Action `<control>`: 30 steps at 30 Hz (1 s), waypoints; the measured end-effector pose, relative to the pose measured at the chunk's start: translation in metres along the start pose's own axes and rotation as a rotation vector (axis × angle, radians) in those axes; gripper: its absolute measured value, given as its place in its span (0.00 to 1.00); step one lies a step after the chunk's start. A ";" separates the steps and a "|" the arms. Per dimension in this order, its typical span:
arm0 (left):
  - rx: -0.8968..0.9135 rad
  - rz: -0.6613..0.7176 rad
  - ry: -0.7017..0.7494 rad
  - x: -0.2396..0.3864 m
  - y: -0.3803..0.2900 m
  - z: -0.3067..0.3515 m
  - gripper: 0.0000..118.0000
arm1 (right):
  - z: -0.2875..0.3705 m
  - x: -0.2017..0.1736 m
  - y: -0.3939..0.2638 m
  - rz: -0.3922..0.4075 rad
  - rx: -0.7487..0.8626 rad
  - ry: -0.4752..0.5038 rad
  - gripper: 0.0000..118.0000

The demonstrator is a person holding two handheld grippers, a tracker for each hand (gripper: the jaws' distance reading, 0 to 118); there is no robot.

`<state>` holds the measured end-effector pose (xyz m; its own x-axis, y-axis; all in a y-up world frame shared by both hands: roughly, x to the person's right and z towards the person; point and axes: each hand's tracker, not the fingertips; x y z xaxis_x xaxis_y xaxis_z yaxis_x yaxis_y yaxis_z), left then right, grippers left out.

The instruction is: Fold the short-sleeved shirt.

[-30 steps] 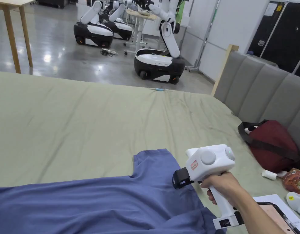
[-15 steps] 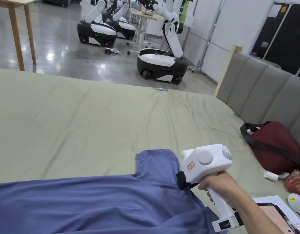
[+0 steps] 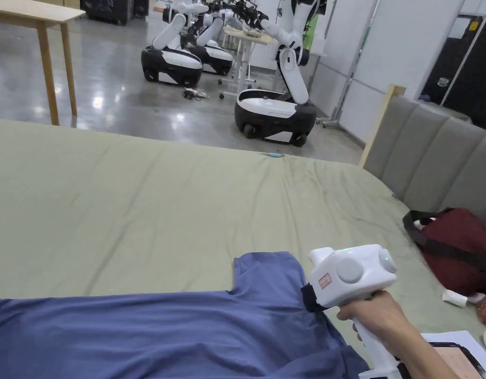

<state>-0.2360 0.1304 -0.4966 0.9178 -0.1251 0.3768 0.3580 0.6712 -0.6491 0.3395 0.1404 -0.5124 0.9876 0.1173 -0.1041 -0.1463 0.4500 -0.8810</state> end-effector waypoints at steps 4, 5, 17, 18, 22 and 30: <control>0.083 0.025 -0.021 -0.001 0.005 0.033 0.01 | 0.044 0.003 -0.013 -0.062 0.161 0.089 0.00; 0.100 0.039 -0.028 -0.002 0.005 0.044 0.01 | 0.057 0.003 -0.018 -0.062 0.188 0.099 0.00; 0.234 0.028 -0.044 0.011 -0.041 0.147 0.01 | 0.186 -0.024 -0.109 -0.040 0.438 0.127 0.00; 0.246 0.037 -0.050 0.012 -0.047 0.154 0.01 | 0.195 -0.027 -0.118 -0.030 0.454 0.122 0.00; 0.279 0.083 -0.070 0.010 -0.069 0.176 0.01 | 0.223 -0.034 -0.150 -0.035 0.497 0.132 0.00; 0.232 0.143 -0.096 0.013 -0.120 0.183 0.01 | 0.225 -0.050 -0.210 -0.073 0.422 0.156 0.00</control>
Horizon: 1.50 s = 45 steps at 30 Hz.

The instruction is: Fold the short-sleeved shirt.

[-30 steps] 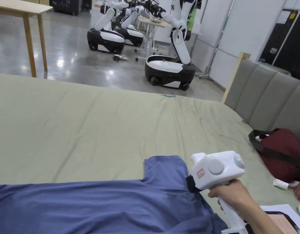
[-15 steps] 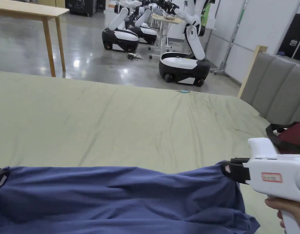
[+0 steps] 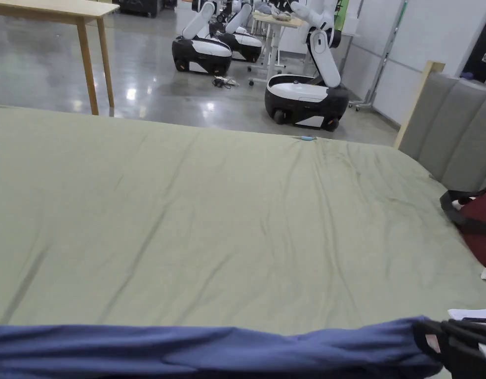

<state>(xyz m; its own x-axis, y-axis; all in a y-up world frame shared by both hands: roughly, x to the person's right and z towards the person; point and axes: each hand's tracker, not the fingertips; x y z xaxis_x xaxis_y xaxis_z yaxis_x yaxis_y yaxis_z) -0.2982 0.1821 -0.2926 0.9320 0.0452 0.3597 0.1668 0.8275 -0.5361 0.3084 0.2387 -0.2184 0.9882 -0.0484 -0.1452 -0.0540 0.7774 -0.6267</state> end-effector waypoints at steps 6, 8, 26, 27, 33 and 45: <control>-0.090 0.060 -0.016 -0.004 -0.032 -0.014 0.01 | -0.017 0.008 -0.034 -0.050 -0.116 -0.020 0.00; -0.121 0.056 -0.003 -0.003 -0.038 -0.023 0.01 | -0.031 0.007 -0.043 -0.039 -0.181 -0.043 0.00; -0.116 0.072 0.040 0.001 -0.050 -0.038 0.72 | -0.078 0.019 -0.082 -0.026 -0.261 -0.159 0.66; -0.094 0.077 0.054 0.001 -0.050 -0.036 1.00 | -0.074 0.017 -0.081 -0.020 -0.248 -0.151 0.90; 0.003 0.214 0.030 -0.009 -0.036 0.001 0.99 | -0.004 -0.004 -0.061 -0.054 0.006 -0.182 0.99; 0.158 0.170 0.102 0.019 -0.029 0.056 0.00 | 0.044 -0.068 -0.043 -0.007 0.317 -0.069 0.00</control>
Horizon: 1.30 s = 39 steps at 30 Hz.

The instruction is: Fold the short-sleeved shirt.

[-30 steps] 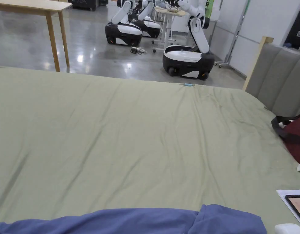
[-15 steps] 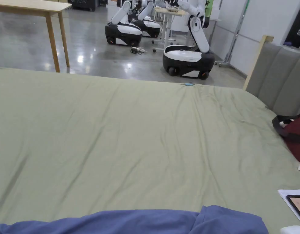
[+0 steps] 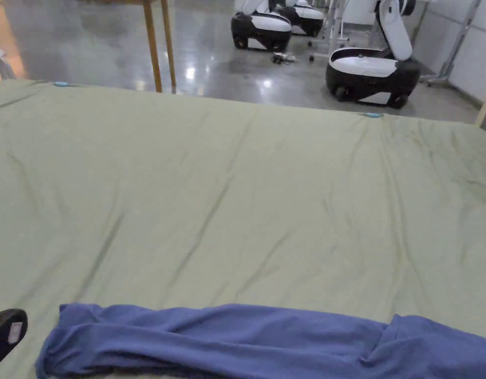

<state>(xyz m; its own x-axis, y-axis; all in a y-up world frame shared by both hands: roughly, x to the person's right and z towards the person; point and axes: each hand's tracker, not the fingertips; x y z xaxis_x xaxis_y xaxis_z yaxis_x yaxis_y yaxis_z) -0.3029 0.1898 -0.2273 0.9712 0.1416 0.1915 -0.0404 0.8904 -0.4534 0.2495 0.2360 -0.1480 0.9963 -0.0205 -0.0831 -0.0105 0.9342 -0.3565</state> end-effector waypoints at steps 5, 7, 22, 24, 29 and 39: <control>0.010 0.010 0.005 -0.005 -0.001 0.000 0.00 | -0.007 -0.009 -0.003 0.004 0.013 -0.029 0.00; 0.011 0.022 -0.011 -0.007 -0.001 -0.001 0.00 | -0.008 -0.010 -0.005 -0.001 0.002 -0.029 0.00; -0.198 0.418 -0.393 -0.084 -0.024 -0.102 1.00 | -0.010 -0.012 -0.002 0.046 -0.047 0.004 0.00; -0.264 0.473 -0.459 -0.089 -0.032 -0.114 1.00 | -0.011 -0.010 -0.002 0.045 -0.050 0.004 0.00; -0.337 0.574 -0.512 -0.095 -0.046 -0.138 1.00 | -0.012 -0.010 -0.001 0.051 -0.057 0.008 0.00; -0.356 0.521 -0.656 -0.082 -0.039 -0.160 0.90 | -0.015 -0.008 -0.004 0.060 -0.083 0.016 0.00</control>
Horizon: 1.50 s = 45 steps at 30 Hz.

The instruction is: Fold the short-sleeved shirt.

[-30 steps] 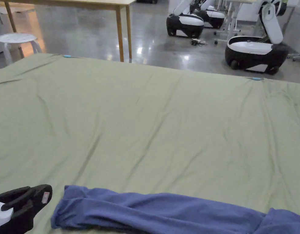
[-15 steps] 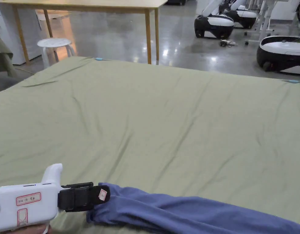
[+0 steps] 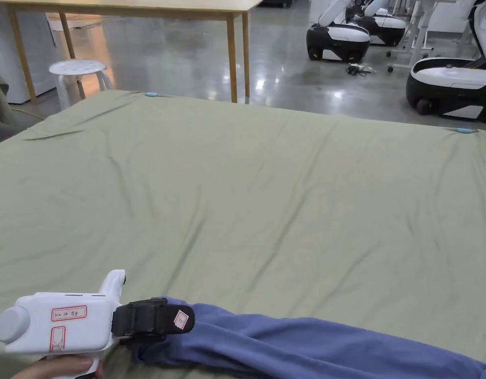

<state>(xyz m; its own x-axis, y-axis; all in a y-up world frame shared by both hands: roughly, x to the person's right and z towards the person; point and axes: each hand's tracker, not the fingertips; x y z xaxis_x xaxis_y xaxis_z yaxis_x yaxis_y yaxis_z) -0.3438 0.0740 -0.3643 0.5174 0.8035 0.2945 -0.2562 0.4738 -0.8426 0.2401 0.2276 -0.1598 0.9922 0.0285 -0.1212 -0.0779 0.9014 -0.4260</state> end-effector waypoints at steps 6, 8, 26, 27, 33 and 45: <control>0.027 0.049 0.115 -0.020 0.003 0.002 0.28 | 0.001 0.003 -0.002 0.005 -0.003 -0.002 0.00; 0.043 0.045 0.066 -0.021 0.000 0.001 0.21 | 0.001 0.004 -0.002 0.007 -0.007 -0.005 0.00; 0.067 -0.036 0.158 -0.017 0.027 0.038 0.11 | 0.001 0.001 -0.004 0.016 -0.029 -0.022 0.00; 0.090 -0.041 0.180 -0.018 0.028 0.044 0.11 | 0.002 0.001 -0.003 0.017 -0.029 -0.022 0.00; 0.147 0.001 0.225 -0.028 0.037 0.073 0.11 | 0.001 0.000 -0.004 0.020 -0.026 -0.022 0.00; 0.175 -0.107 0.235 0.039 0.039 0.069 0.11 | 0.000 0.000 -0.003 0.022 -0.029 -0.018 0.00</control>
<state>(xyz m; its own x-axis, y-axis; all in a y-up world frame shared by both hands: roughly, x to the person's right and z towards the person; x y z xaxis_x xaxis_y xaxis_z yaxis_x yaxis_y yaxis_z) -0.3901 0.1484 -0.3546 0.7187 0.6497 0.2477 -0.3159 0.6224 -0.7161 0.2404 0.2252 -0.1581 0.9918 0.0562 -0.1149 -0.1023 0.8874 -0.4496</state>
